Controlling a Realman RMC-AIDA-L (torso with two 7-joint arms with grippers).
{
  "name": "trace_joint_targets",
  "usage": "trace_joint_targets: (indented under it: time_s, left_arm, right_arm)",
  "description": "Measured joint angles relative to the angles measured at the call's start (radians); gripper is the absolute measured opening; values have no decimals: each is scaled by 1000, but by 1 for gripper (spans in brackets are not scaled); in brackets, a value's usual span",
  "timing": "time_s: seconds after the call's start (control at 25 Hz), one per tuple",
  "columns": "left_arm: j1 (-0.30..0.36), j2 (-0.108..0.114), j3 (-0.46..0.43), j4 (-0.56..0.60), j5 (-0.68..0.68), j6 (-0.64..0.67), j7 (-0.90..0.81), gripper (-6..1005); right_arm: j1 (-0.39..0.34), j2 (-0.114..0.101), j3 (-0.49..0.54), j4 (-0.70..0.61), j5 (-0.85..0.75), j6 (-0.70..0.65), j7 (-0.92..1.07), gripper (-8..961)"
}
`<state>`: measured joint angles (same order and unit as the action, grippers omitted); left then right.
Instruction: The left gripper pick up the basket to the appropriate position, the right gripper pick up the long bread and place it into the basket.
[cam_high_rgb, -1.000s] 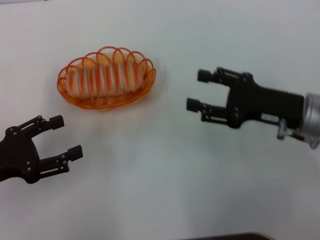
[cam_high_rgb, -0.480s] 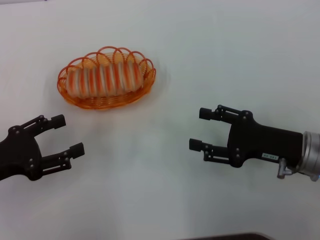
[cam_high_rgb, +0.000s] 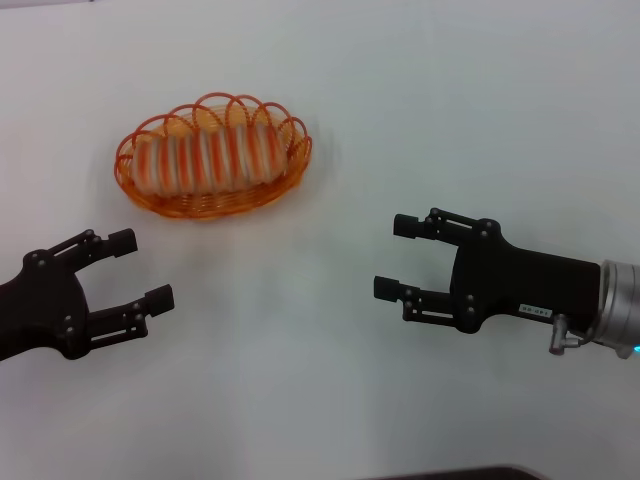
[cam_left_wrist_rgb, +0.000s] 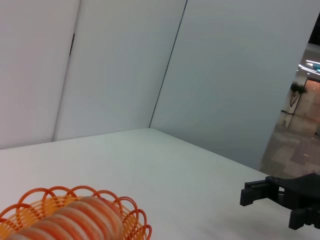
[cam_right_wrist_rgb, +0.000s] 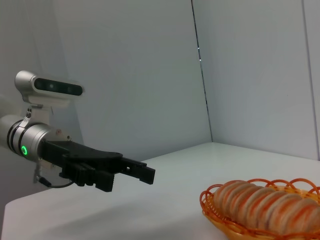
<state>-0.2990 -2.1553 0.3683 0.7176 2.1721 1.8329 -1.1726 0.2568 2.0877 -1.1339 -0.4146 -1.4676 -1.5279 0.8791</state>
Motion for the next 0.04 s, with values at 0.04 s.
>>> trace_joint_targets:
  time_s: [0.04]
  left_arm:
    - [0,0,0,0,0,1,0,892]
  right_arm:
    - [2,0,0,0,0,0,1,807]
